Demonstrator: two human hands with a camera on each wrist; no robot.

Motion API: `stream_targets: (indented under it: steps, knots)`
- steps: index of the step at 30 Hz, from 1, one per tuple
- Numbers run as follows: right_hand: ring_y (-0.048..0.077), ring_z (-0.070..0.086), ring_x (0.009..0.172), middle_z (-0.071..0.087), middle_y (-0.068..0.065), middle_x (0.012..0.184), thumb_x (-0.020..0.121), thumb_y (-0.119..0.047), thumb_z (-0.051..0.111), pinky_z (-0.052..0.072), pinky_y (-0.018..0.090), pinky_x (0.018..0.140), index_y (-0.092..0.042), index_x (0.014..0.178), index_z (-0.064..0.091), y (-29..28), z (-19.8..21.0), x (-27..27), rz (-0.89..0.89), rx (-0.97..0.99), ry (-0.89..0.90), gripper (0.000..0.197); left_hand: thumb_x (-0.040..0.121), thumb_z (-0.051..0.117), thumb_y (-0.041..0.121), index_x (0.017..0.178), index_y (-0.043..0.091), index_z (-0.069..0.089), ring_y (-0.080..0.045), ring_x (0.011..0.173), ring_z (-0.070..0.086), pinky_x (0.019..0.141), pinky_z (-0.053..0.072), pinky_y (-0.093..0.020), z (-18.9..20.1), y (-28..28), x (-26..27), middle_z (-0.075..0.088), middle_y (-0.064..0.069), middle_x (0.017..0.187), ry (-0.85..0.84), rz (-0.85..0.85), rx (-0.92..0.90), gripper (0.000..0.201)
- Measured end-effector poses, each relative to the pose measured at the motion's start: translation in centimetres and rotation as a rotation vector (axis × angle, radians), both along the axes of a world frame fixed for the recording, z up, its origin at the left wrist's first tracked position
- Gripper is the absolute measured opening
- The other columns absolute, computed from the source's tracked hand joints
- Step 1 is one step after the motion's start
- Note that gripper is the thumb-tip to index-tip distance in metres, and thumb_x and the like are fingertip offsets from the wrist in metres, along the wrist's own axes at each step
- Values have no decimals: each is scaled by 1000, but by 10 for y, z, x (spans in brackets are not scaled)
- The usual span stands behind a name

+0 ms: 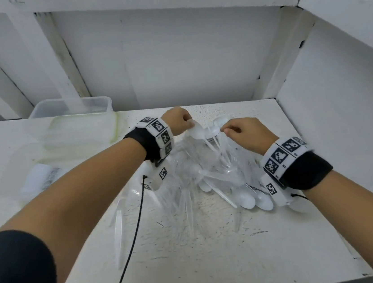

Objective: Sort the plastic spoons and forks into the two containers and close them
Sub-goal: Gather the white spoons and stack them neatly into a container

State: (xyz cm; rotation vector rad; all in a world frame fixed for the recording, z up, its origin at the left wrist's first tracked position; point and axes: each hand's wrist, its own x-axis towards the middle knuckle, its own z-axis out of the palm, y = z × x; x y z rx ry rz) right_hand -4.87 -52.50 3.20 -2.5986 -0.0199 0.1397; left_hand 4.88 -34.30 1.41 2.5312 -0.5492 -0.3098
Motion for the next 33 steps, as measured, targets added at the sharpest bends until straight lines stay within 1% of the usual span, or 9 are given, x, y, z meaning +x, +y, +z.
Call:
stream_targets:
  steps: [2, 6, 9, 14, 17, 21, 27, 30, 33]
  knots:
    - [15, 57, 104, 66, 2, 114, 96, -16, 46, 39, 19, 86, -12, 112, 66, 9, 6, 10, 10, 2, -16, 26, 93, 50, 17, 106, 1, 63, -18, 80, 50, 59, 38, -20, 12, 21, -4, 63, -13, 99, -39, 78, -107, 24]
    - [16, 57, 105, 65, 3, 116, 96, -17, 46, 40, 21, 87, -11, 112, 66, 47, 16, 34, 98, -16, -27, 27, 93, 48, 18, 99, 8, 53, -23, 81, 56, 75, 49, -34, 36, 73, -15, 58, -7, 92, -92, 313, -379, 13]
    - [20, 55, 112, 61, 5, 124, 96, -18, 43, 40, 28, 95, -11, 117, 63, 92, 14, 52, 280, -161, 44, 30, 92, 48, 15, 98, 11, 45, -24, 81, 57, 70, 53, -37, 50, 113, -23, 55, -4, 87, -128, 475, -542, 8]
    - [26, 48, 124, 52, 9, 136, 98, -23, 42, 38, 31, 101, -6, 130, 53, 166, -11, 71, 463, -376, 178, 38, 87, 52, 11, 100, 12, 49, -21, 90, 56, 65, 51, -28, 52, 161, -31, 55, -7, 100, -149, 623, -603, 13]
    - [27, 45, 127, 46, 11, 141, 97, -28, 47, 38, 32, 104, -6, 136, 45, 190, -32, 78, 474, -425, 269, 45, 88, 52, 12, 88, 7, 56, -21, 84, 55, 70, 53, -30, 50, 177, -37, 57, -3, 80, -142, 610, -592, 7]
    - [27, 50, 119, 54, 10, 131, 94, -23, 53, 41, 30, 93, -6, 128, 51, 202, -39, 79, 530, -424, 261, 38, 88, 48, 10, 60, 11, 47, -18, 68, 49, 73, 53, -37, 43, 188, -40, 46, -3, 64, -106, 610, -605, 28]
    - [21, 49, 87, 53, 3, 94, 86, -19, 61, 34, 24, 58, -14, 91, 52, 195, -42, 80, 510, -267, 187, 11, 91, 45, 12, 94, 2, 55, -14, 72, 61, 71, 54, -33, 30, 183, -41, 58, -3, 77, -8, 625, -669, 14]
    - [18, 47, 83, 54, 3, 94, 85, -18, 61, 35, 25, 60, -14, 88, 48, 188, -40, 79, 471, -190, 162, 14, 92, 44, 15, 98, 5, 53, -13, 72, 63, 70, 53, -31, 29, 177, -41, 64, -2, 82, 25, 627, -719, 15]
    - [16, 46, 86, 54, 3, 100, 87, -25, 63, 35, 23, 74, -13, 106, 57, 184, -38, 76, 431, -131, 156, 23, 92, 43, 14, 98, 9, 51, -14, 72, 64, 71, 53, -31, 31, 173, -39, 65, -2, 81, 55, 617, -740, 11]
